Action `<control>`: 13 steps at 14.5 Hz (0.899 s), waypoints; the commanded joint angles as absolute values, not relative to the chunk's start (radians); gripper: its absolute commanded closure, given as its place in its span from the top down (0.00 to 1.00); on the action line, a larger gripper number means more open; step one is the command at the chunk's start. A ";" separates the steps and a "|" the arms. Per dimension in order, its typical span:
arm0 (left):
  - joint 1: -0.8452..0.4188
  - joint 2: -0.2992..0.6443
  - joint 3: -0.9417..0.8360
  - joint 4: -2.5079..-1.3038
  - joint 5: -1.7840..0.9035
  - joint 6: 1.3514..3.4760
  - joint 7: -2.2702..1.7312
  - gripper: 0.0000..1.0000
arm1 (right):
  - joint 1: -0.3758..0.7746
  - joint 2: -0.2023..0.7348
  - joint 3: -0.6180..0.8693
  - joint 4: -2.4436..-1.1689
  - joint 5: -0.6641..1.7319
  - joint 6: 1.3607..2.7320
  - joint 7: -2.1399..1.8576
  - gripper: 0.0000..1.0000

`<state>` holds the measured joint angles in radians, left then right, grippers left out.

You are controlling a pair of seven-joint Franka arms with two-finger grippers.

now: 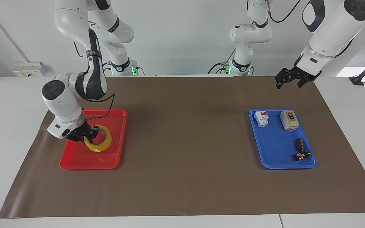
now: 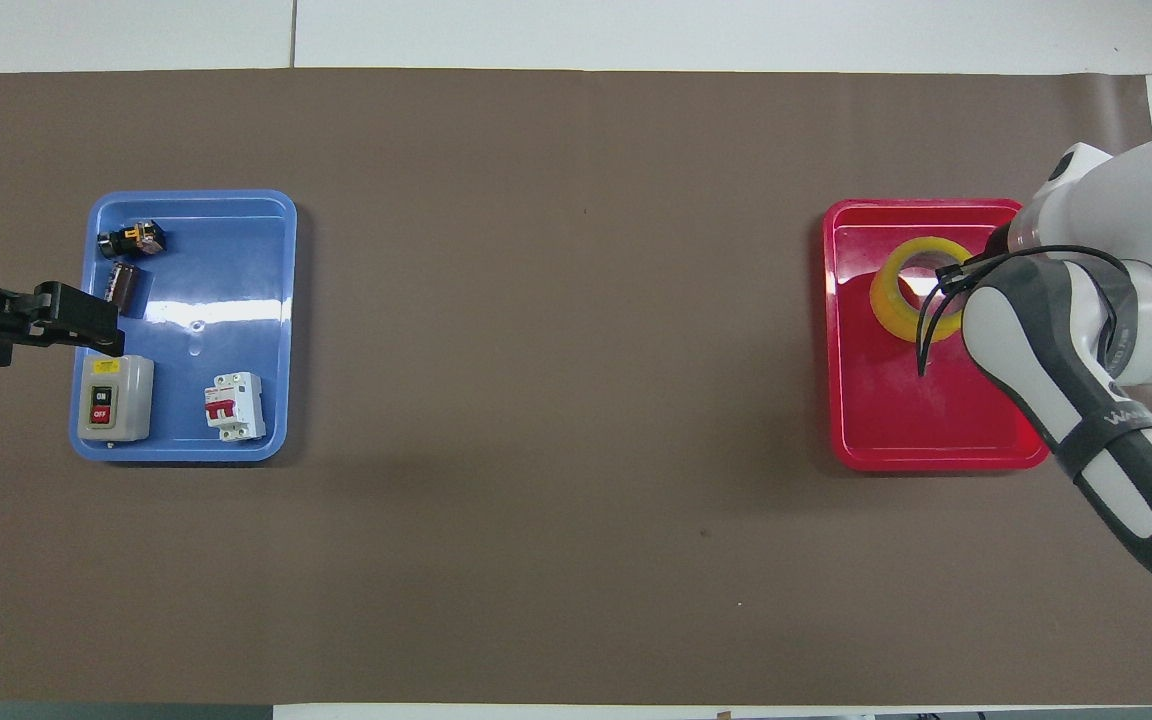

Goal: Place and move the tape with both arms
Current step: 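Carry the tape with the right gripper into the red tray, then lower the tape into the red tray and open the right gripper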

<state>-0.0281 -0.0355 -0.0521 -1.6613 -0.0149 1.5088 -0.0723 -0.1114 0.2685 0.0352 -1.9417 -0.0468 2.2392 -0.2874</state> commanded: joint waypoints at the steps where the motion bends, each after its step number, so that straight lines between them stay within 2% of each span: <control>1: -0.015 -0.060 -0.054 -1.690 -0.029 1.529 -0.063 1.00 | -0.149 0.177 0.052 -2.064 0.014 2.285 -0.357 0.00; 5: -0.015 -0.060 -0.054 -1.692 -0.029 1.529 -0.063 1.00 | -0.164 0.111 0.052 -2.238 0.017 2.463 -0.396 0.00; 11: -0.015 -0.060 -0.054 -1.692 -0.029 1.529 -0.063 1.00 | -0.181 0.109 0.052 -2.316 0.017 2.600 -0.411 0.00; 13: -0.015 -0.060 -0.054 -1.692 -0.029 1.529 -0.063 1.00 | -0.195 0.113 0.052 -2.319 0.017 2.608 -0.420 0.00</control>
